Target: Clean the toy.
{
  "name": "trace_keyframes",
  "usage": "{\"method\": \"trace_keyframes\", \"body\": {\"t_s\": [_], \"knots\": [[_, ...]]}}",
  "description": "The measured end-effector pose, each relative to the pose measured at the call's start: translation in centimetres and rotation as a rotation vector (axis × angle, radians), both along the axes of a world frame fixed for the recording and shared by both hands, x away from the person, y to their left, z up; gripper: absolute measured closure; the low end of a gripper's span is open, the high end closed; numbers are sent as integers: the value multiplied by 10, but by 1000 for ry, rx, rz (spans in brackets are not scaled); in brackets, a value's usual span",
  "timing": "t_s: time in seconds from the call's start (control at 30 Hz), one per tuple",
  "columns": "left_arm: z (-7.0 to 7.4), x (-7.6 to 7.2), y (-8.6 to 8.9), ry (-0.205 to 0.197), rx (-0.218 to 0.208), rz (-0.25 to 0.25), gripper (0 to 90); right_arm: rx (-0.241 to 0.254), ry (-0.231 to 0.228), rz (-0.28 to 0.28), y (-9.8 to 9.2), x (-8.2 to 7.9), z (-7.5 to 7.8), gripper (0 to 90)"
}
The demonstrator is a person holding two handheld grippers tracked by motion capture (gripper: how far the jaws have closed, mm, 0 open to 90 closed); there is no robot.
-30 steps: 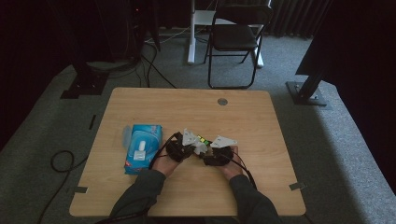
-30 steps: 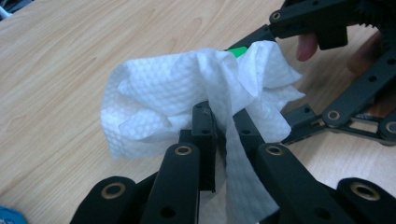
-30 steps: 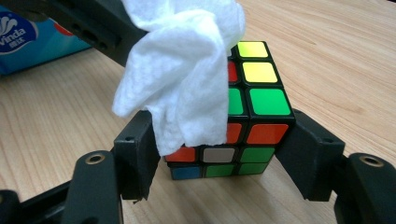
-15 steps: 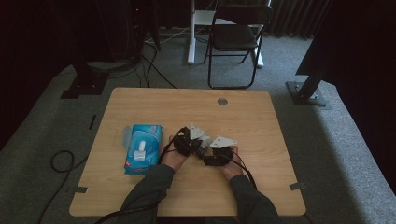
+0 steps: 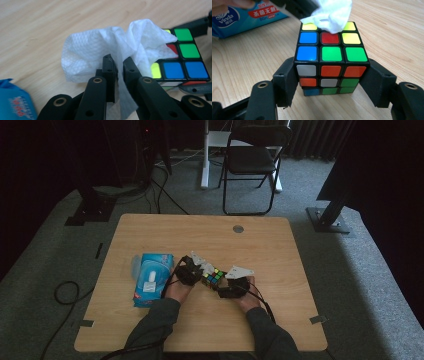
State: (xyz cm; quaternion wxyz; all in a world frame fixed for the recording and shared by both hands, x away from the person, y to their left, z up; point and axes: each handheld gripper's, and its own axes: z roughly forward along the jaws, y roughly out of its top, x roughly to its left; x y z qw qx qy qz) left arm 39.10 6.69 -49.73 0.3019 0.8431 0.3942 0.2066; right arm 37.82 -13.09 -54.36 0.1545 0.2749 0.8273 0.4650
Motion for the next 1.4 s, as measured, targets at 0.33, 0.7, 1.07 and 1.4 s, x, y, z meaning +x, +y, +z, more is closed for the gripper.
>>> {"method": "trace_keyframes", "body": {"t_s": [0.33,0.7,1.07,1.4], "knots": [[-5,-11,0,49,-49,-43,836,3,39,-31,-8,5,0,248],[-11,-19,0,83,-116,-55,835,60,45,-34,-14,6,5,219],[-14,-22,-8,90,-106,-99,829,131,14,-81,-28,5,17,427],[-13,-14,2,74,-109,-24,828,182,20,-169,-29,13,17,473]]}}
